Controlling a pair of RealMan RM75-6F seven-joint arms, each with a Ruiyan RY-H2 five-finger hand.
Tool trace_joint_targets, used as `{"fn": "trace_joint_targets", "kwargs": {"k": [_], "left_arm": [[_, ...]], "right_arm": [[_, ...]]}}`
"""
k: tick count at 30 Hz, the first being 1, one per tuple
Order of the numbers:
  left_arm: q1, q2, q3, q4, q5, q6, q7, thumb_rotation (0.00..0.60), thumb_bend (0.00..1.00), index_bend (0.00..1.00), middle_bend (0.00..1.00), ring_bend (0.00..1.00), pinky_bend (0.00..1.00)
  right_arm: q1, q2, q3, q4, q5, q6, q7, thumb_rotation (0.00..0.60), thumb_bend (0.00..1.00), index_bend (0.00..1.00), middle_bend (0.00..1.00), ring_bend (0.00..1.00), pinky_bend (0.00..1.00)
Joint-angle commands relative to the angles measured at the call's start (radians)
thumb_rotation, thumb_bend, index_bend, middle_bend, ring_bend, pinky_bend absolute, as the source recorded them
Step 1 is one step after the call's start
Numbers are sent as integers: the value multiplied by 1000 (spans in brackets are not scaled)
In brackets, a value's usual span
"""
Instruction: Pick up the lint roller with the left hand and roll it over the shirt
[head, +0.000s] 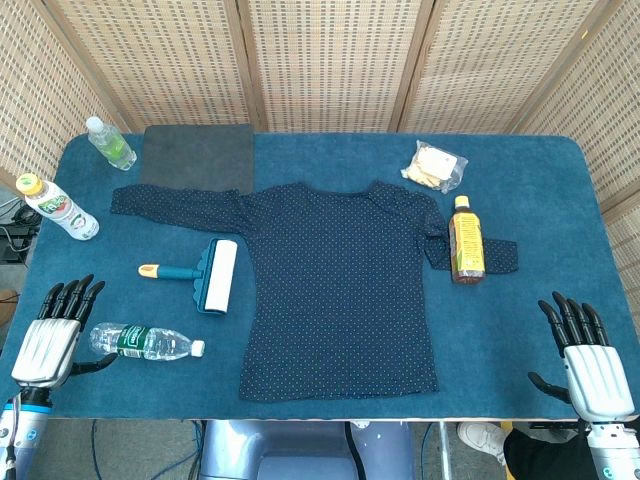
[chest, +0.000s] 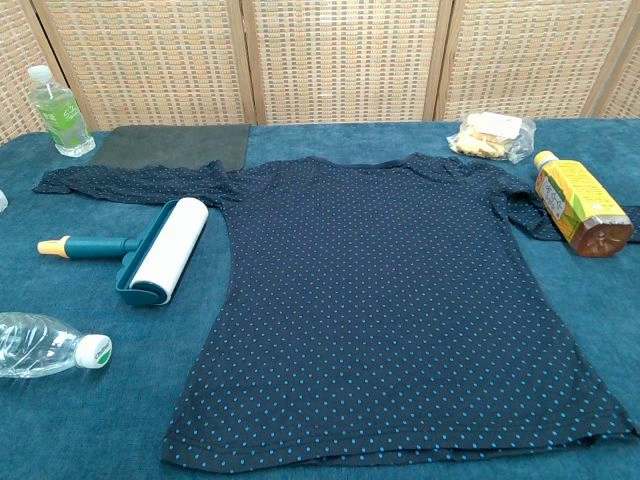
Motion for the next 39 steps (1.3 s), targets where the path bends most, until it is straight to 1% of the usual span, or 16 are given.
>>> {"fn": "trace_joint_targets", "kwargs": {"k": [1, 27, 31, 34, 36, 39], "left_arm": [[0, -1, 1, 1, 1, 0, 1, 600, 86, 0, 0, 0, 0], [-7, -1, 2, -3, -10, -13, 22, 600, 90, 0, 0, 0, 0], [-18, 1, -11, -10, -17, -20, 20, 600, 91, 0, 0, 0, 0], [-40, 5, -29, -7, -36, -47, 20, 600, 93, 0, 0, 0, 3], [-61, 10, -45, -3, -55, -74, 20, 600, 96, 0, 0, 0, 33], [-105, 18, -82, 13, -98, -124, 16, 600, 105, 0, 0, 15, 154]], "right_arm": [[0, -1, 0, 1, 2, -3, 1, 600, 86, 0, 0, 0, 0], [0, 2, -2, -2, 3, -7, 2, 600, 86, 0, 0, 0, 0], [0, 4, 3, -1, 15, -9, 6, 600, 86, 0, 0, 0, 0], [1, 1, 5, 4, 23, -14, 6, 600, 85, 0, 0, 0, 0], [2, 0, 5, 5, 23, -16, 4, 600, 85, 0, 0, 0, 0], [3, -3, 6, 9, 26, -18, 2, 600, 86, 0, 0, 0, 0]]}}
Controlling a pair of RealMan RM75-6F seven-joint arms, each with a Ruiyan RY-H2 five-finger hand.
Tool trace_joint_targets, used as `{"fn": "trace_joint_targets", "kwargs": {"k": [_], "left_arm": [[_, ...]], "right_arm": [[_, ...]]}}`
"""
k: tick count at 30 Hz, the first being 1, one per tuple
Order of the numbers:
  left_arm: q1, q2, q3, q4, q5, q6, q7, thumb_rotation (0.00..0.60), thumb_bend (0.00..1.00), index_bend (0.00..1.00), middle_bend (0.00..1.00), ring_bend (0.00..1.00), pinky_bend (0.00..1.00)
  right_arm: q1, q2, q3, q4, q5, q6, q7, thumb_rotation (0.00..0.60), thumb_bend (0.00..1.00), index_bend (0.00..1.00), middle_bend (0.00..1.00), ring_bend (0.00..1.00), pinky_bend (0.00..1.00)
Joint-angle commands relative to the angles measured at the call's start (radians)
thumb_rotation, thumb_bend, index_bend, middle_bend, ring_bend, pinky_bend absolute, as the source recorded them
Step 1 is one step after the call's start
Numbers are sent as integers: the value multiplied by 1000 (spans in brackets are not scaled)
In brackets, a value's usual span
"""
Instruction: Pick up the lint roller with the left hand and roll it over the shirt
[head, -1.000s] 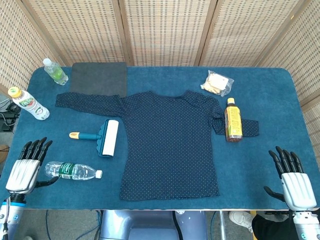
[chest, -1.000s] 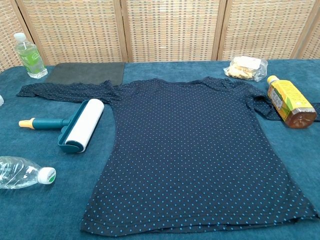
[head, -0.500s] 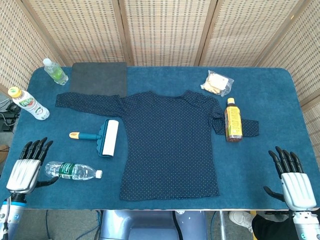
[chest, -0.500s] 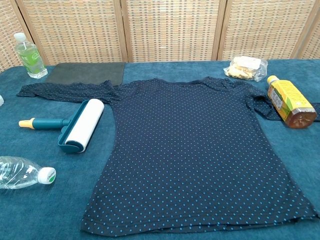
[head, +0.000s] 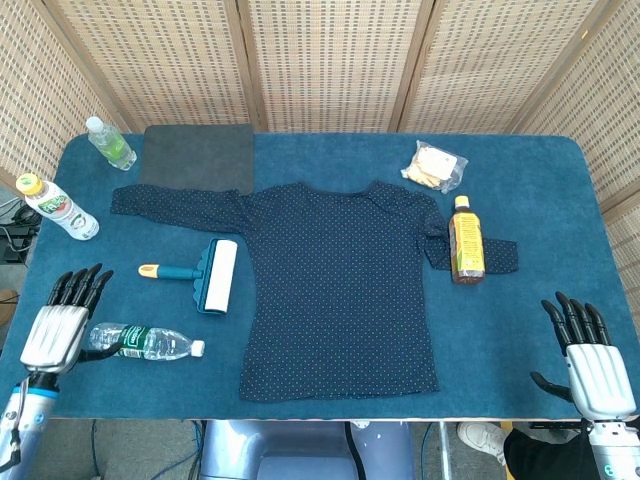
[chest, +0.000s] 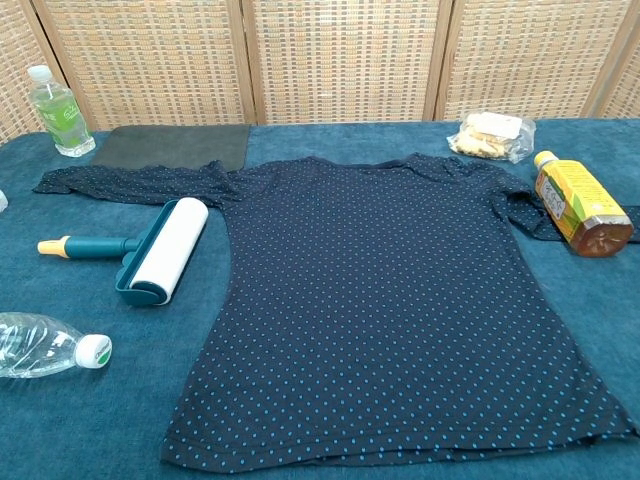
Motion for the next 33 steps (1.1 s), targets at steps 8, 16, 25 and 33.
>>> {"fn": "trace_joint_targets", "kwargs": {"k": [8, 16, 25, 33], "left_arm": [[-164, 4, -109, 112, -143, -214, -50, 600, 115, 0, 347, 368, 487], [-257, -19, -132, 220, -218, -353, -81, 600, 127, 162, 571, 500, 577], [-346, -64, -109, 330, -268, -469, -17, 600, 189, 347, 588, 506, 579], [-397, -140, -93, 411, -318, -507, 37, 600, 229, 391, 608, 518, 582]], "right_arm": [[3, -5, 5, 11, 14, -9, 1, 600, 86, 0, 0, 0, 0], [6, -11, 7, 20, 22, -16, -5, 600, 86, 0, 0, 0, 0], [8, -19, 9, 28, 30, -20, -14, 600, 86, 0, 0, 0, 0], [10, -20, 12, 34, 37, -23, -10, 600, 85, 0, 0, 0, 0]]}}
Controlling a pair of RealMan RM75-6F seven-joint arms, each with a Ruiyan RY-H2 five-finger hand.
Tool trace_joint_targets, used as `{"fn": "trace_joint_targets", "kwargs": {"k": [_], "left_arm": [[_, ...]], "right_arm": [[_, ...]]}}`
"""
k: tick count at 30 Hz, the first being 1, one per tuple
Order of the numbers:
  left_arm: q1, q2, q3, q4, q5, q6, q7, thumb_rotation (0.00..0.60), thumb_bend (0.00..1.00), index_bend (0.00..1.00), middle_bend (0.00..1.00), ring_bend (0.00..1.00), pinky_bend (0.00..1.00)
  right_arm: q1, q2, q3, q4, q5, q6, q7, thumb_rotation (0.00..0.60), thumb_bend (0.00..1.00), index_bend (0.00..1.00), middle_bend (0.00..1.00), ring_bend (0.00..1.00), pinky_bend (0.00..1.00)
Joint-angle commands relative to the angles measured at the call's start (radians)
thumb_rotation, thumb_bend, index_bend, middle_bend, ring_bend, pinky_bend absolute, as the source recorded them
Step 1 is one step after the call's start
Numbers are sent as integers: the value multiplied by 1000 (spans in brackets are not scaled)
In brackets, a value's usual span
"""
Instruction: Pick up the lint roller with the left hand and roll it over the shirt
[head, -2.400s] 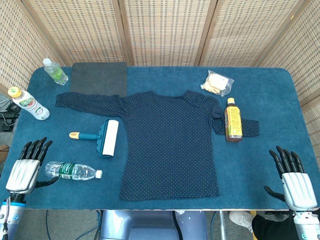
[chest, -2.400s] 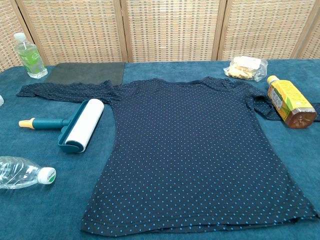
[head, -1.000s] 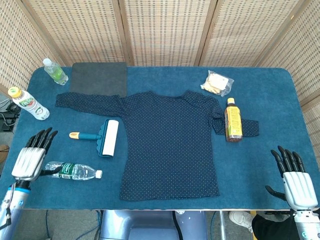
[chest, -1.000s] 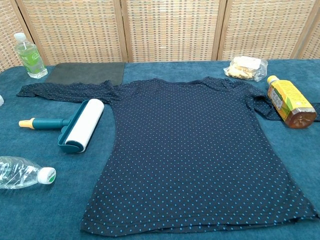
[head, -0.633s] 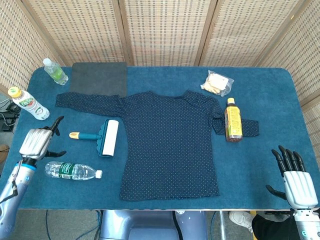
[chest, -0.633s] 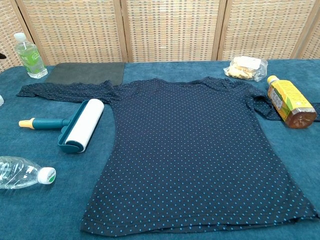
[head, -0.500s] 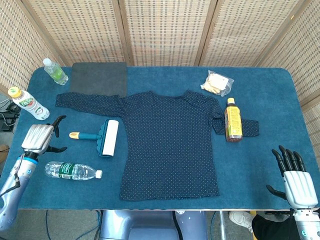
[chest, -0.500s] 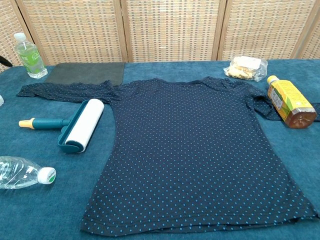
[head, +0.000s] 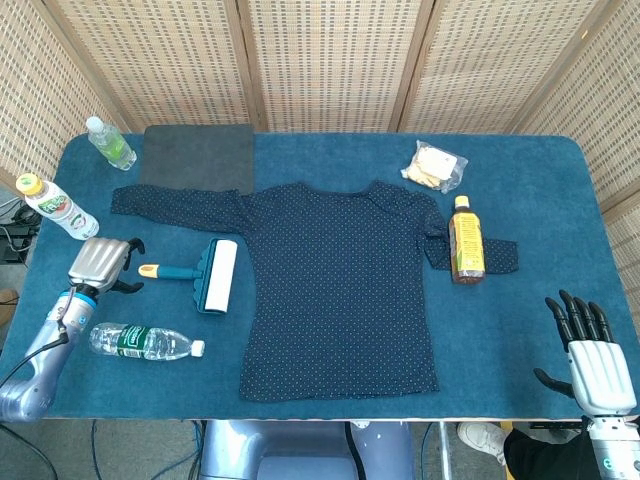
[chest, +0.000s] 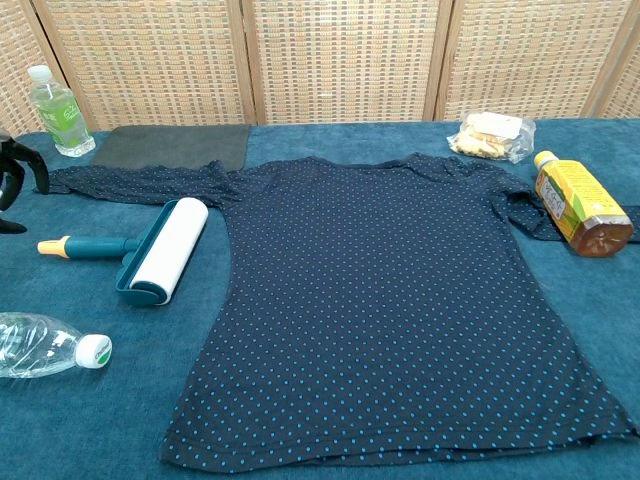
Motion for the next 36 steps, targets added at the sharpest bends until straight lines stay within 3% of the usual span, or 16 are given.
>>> {"fn": "trace_joint_targets", "kwargs": {"k": [1, 6, 15, 36], "left_arm": [[-20, -30, 7, 29, -21, -16, 16, 600, 230, 397, 621, 525, 584], [-60, -99, 19, 91, -56, -44, 60, 600, 231, 399, 697, 572, 604], [-84, -124, 23, 119, -95, -47, 83, 600, 231, 411, 830, 647, 639], [-140, -204, 58, 204, -141, -68, 137, 600, 232, 477, 836, 650, 643]], "right_arm": [[1, -1, 0, 1, 1, -1, 0, 600, 85, 0, 0, 0, 0], [1, -4, 3, 8, 6, -2, 3, 600, 85, 0, 0, 0, 0], [1, -5, 6, 13, 5, 5, 15, 600, 86, 0, 0, 0, 0], [0, -7, 7, 17, 5, 7, 22, 600, 85, 0, 0, 0, 0]]}}
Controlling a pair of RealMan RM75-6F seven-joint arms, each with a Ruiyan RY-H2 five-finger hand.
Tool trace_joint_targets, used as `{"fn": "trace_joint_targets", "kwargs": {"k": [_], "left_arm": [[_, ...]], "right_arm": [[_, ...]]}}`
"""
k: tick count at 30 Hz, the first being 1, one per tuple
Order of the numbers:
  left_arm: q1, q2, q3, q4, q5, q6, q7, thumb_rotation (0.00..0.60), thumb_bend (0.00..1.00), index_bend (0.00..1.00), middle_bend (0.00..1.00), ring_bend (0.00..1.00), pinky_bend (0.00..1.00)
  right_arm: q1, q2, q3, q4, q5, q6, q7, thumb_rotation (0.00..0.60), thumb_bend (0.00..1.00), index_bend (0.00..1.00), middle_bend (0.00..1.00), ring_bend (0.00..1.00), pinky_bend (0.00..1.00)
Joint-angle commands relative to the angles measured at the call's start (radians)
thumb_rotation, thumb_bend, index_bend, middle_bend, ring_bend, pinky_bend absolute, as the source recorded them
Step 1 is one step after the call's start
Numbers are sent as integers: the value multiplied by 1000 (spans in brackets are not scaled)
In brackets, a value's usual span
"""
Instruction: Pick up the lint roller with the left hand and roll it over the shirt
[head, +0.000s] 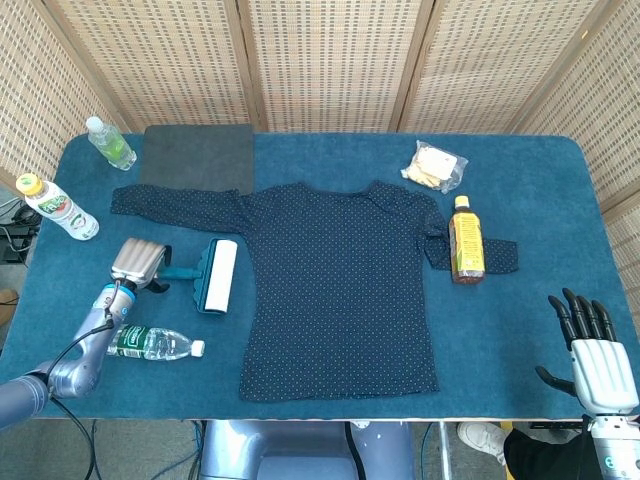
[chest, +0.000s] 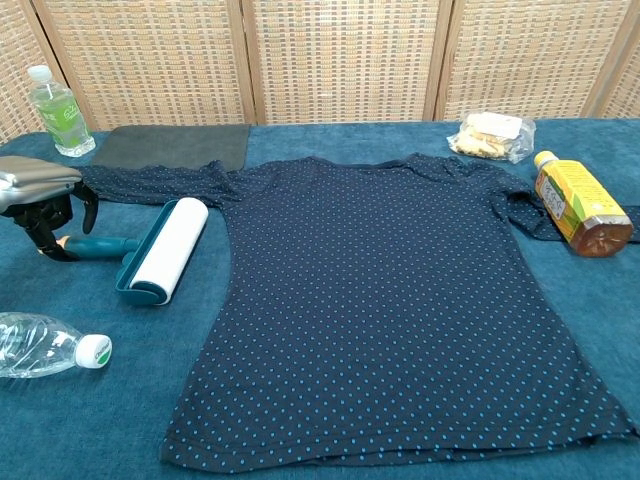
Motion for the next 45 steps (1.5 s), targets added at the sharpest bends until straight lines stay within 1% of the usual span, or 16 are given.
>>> {"fn": "trace_joint_targets", "kwargs": {"k": [1, 7, 8, 11, 18, 22, 34, 35, 36, 38, 41, 43, 45], "left_arm": [[-4, -18, 0, 15, -1, 10, 1, 600, 232, 478, 836, 650, 642], [-11, -40, 7, 40, 2, 15, 9, 600, 237, 495, 836, 650, 641], [-11, -42, 7, 42, 1, 14, 9, 600, 247, 494, 836, 650, 641], [-13, -50, 6, 48, -3, 10, 7, 600, 329, 492, 836, 651, 641], [-20, -78, 11, 76, -9, 1, 10, 600, 341, 494, 836, 650, 641], [-24, -95, 11, 95, -13, -1, 12, 600, 383, 500, 836, 650, 641], [-29, -109, 20, 105, -32, -15, 35, 600, 375, 470, 836, 650, 638], [-29, -110, 21, 104, -33, -14, 37, 600, 377, 480, 836, 650, 638], [-29, -111, 23, 105, -33, -13, 40, 600, 392, 516, 836, 650, 638], [-28, -114, 24, 104, -34, -11, 42, 600, 483, 627, 836, 650, 639], [-28, -116, 23, 100, -33, -3, 43, 600, 603, 764, 836, 650, 639], [-29, -113, 20, 93, -28, 6, 43, 600, 622, 829, 836, 650, 639], [-31, -93, 7, 62, -13, 30, 36, 600, 627, 858, 836, 650, 639]], "right_arm": [[0, 0, 0, 1, 0, 0, 1, 600, 85, 0, 0, 0, 0], [1, -2, -1, 4, 1, -4, 1, 600, 86, 0, 0, 0, 0], [1, -2, -1, 5, 1, -4, 0, 600, 85, 0, 0, 0, 0], [2, -4, -2, 5, 1, -6, -1, 600, 85, 0, 0, 0, 0], [3, -6, -3, 8, 4, -11, -1, 600, 85, 0, 0, 0, 0], [4, -7, -4, 9, 6, -15, -2, 600, 85, 0, 0, 0, 0], [4, -7, -5, 8, 3, -13, 3, 600, 86, 0, 0, 0, 0], [4, -7, -5, 8, 3, -13, 3, 600, 86, 0, 0, 0, 0], [4, -7, -5, 8, 1, -13, 3, 600, 86, 0, 0, 0, 0], [4, -7, -5, 8, 1, -11, 4, 600, 85, 0, 0, 0, 0], [3, -6, -4, 7, -2, -6, 8, 600, 85, 0, 0, 0, 0], [2, -6, -3, 7, -2, -3, 11, 600, 86, 0, 0, 0, 0], [2, -5, -2, 8, -2, -2, 15, 600, 86, 0, 0, 0, 0]]}}
